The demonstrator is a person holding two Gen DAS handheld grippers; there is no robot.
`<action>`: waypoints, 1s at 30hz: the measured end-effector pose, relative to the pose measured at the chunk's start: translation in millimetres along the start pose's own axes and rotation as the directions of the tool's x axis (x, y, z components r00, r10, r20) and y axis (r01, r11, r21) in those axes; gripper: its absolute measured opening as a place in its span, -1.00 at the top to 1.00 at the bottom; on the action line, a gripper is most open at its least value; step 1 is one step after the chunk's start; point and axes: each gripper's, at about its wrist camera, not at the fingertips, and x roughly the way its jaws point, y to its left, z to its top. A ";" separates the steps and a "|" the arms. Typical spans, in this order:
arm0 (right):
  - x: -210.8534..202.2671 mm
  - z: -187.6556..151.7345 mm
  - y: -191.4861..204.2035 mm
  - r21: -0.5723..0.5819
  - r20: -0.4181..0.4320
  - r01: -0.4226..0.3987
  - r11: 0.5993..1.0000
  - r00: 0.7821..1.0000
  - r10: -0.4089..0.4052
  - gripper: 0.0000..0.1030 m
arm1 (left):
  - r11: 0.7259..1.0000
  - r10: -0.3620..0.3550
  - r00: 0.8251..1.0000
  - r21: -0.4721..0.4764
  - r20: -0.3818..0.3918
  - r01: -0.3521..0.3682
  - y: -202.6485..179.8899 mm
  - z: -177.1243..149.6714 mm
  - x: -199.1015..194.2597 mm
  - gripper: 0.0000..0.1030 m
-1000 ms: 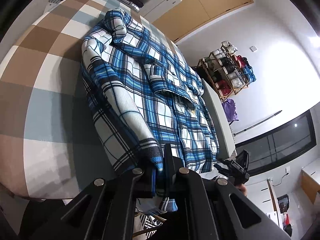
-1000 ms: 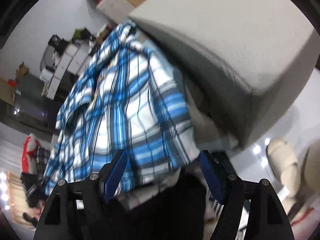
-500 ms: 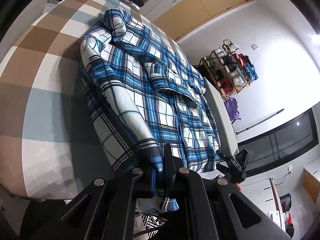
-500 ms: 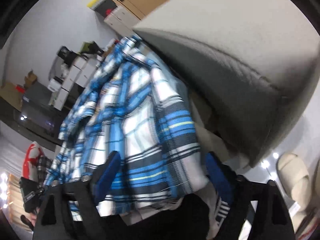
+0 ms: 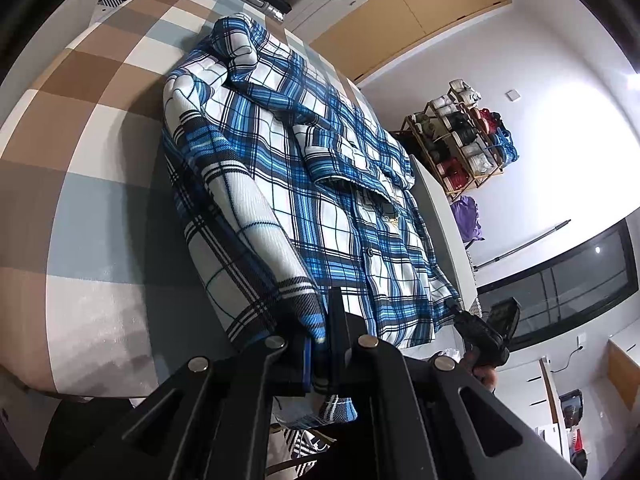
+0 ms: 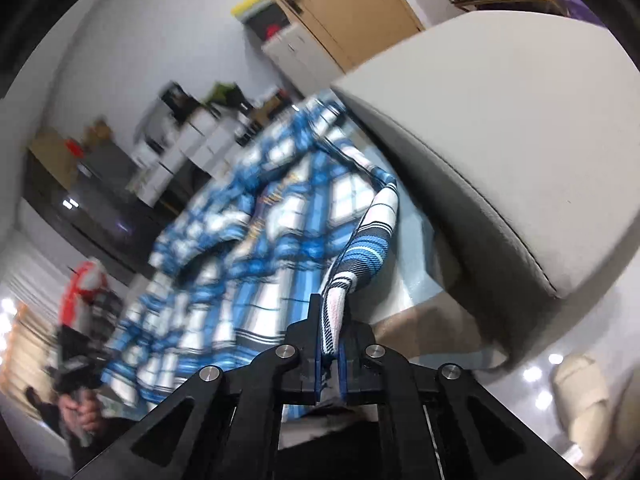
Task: Fold large clothes
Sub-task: 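Hold both hem edges and lift the shirt's hem end off the bed, then carry the held hem over toward the collar, folding the shirt in half with both grippers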
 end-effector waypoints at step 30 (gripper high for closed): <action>-10.2 62.8 30.6 0.071 -0.075 -0.099 0.993 0.992 0.105 0.96 | 0.968 -0.106 0.992 -0.237 -0.064 0.088 7.8 23.1 -25.8 1.00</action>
